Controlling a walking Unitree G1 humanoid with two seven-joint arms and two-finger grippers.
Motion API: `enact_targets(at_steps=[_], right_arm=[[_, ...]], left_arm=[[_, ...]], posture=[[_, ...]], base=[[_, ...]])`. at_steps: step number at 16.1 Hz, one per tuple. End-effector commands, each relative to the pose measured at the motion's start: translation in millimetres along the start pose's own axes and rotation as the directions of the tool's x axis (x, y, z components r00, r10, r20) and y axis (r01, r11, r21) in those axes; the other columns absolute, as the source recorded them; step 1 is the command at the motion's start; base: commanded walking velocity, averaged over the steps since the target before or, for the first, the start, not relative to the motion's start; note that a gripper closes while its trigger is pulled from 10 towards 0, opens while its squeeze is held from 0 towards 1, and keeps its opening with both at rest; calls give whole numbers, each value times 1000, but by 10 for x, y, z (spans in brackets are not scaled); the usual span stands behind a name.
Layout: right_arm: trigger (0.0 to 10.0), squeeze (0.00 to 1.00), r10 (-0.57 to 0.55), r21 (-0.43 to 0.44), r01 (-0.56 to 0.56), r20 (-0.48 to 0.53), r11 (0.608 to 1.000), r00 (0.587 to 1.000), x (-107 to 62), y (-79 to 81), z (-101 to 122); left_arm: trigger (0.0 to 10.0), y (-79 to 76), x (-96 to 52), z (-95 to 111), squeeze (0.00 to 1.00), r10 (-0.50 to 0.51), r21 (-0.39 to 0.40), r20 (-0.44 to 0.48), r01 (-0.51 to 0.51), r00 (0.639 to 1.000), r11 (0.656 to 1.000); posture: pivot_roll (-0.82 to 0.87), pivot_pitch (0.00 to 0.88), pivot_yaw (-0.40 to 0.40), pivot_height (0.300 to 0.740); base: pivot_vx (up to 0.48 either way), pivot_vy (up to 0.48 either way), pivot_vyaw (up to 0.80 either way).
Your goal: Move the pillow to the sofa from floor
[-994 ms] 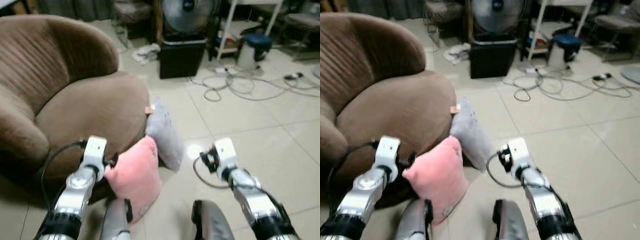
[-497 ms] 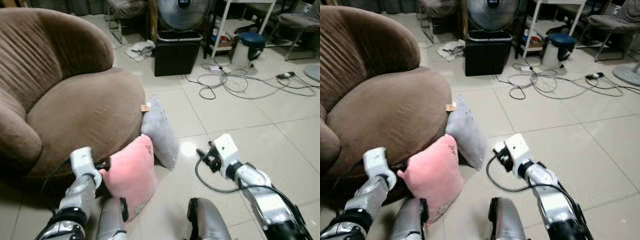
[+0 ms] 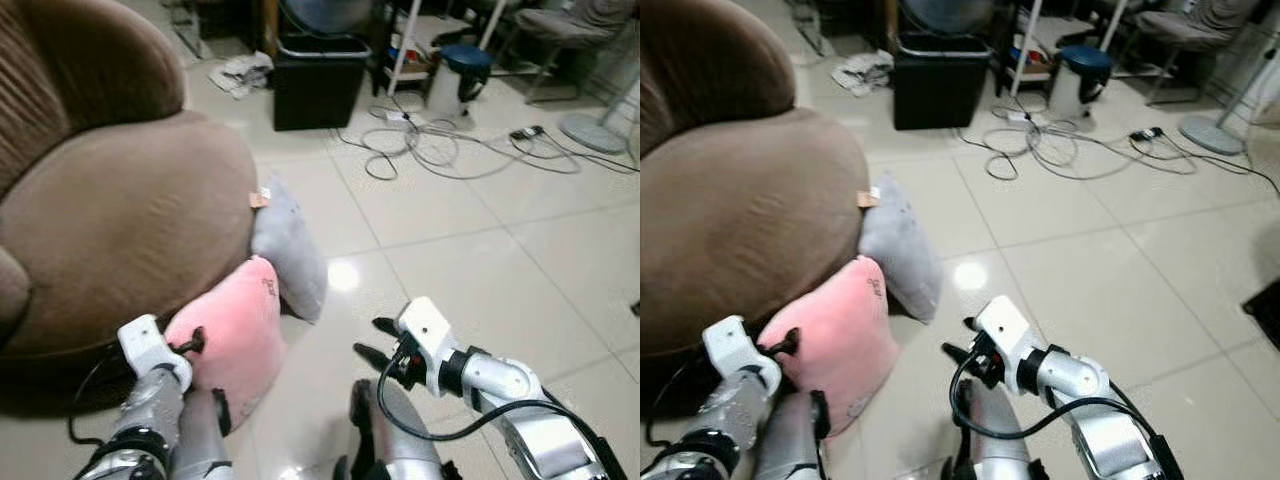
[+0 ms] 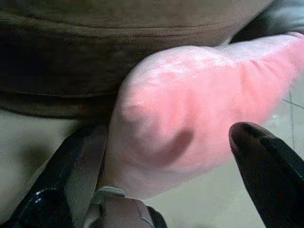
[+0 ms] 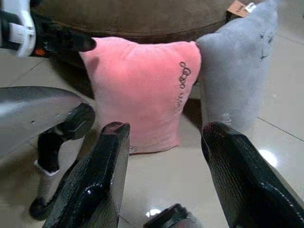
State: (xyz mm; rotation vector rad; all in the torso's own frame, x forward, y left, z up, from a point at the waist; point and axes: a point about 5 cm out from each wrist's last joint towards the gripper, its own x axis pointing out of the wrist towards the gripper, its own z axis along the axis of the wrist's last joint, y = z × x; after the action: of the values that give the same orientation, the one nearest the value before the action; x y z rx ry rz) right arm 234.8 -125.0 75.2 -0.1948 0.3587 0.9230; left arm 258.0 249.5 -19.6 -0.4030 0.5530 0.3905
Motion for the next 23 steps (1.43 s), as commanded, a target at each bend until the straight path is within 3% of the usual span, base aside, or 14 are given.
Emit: enact_targets(at_steps=[1,5,9,13,14,15,16,18,20,23], right_arm=[[10000,0,34,5,-33,-7,999,999,-41,26,9],[10000,0,60,4,-59,-14,998,998,-132,113,57],[10000,0,48,5,-48,-27,999,998,-296,122,130],[10000,0,46,0,-46,-39,999,998,-450,166,168],[10000,0,44,-1,-44,-44,999,998,-502,175,180],[10000,0,70,-4,-71,-71,997,995,-577,202,189],[10000,0,94,-4,-95,-84,995,992,-596,219,194],[10000,0,172,-12,-175,-116,985,978,-576,251,212],[10000,0,193,-17,-195,-106,981,976,-495,241,263],[10000,0,207,-10,-209,-91,978,974,-486,277,371]], left_arm=[[10000,38,-6,-15,1000,19,-19,2,-19,1000,1000],[10000,161,-25,36,1000,62,-144,62,-53,996,988],[10000,91,-6,81,1000,69,-285,115,-34,991,958],[10000,51,1,151,1000,81,-346,175,-16,981,938],[10000,43,2,175,957,82,-362,196,-5,977,932],[10000,42,3,211,67,96,-344,216,-17,972,939],[10000,53,2,222,0,109,-316,217,-36,970,948],[10000,154,-11,277,0,172,-237,230,-116,958,965],[10000,324,-39,325,0,250,-207,232,-204,940,957],[10000,490,-71,372,0,313,-246,235,-256,920,935]], posture=[[-116,126,-147,570],[-167,126,-183,570],[-234,112,-239,570],[-287,87,-269,570],[-300,76,-282,570],[-312,69,-300,570],[-311,76,-310,570],[-308,125,-324,570],[-307,172,-338,570],[-326,210,-356,570]], base=[[0,0,0],[0,0,0],[0,0,0],[0,0,0],[0,0,0],[0,0,0],[0,0,0],[0,0,0],[0,0,0],[0,0,0]])
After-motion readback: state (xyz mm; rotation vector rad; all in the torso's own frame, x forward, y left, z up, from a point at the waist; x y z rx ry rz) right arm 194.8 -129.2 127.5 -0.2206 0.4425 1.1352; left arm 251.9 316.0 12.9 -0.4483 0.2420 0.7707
